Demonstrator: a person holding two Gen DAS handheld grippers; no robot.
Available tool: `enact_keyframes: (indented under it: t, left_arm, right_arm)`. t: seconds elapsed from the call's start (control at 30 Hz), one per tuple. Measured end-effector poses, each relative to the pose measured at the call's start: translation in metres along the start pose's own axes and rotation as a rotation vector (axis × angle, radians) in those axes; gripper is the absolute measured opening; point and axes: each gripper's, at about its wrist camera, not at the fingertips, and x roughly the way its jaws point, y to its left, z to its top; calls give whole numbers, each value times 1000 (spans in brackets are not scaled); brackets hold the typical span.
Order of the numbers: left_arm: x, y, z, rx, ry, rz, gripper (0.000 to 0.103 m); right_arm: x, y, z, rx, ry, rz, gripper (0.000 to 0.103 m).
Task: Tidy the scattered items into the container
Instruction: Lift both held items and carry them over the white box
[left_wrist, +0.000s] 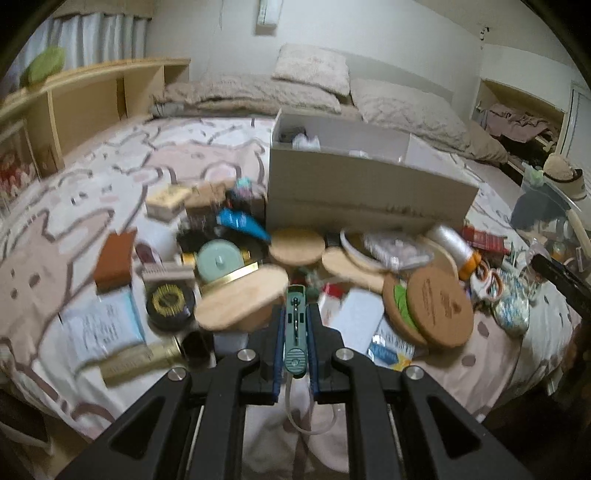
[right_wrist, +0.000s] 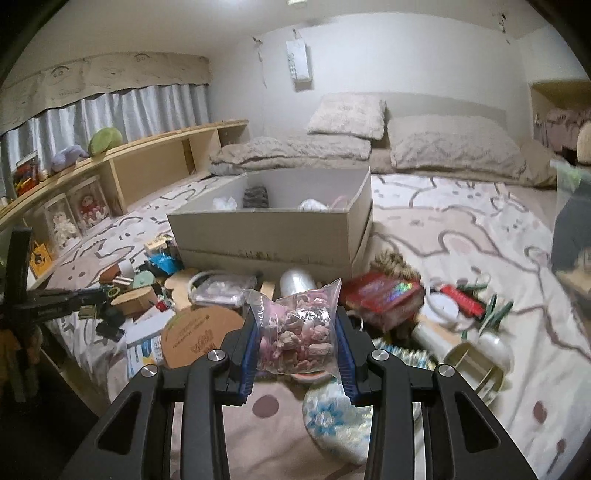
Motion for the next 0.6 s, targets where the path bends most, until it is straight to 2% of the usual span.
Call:
enact_keyframes:
  t: [0.23,0.6]
  left_arm:
    - [-14,-7,37,34,-88,-2,12]
    - [-36,-32,96,111,-227,-59,12]
  right_arm:
    - [-7,3,24,-41,-24,30,38]
    - [-20,9,87,-73,-127,119,38]
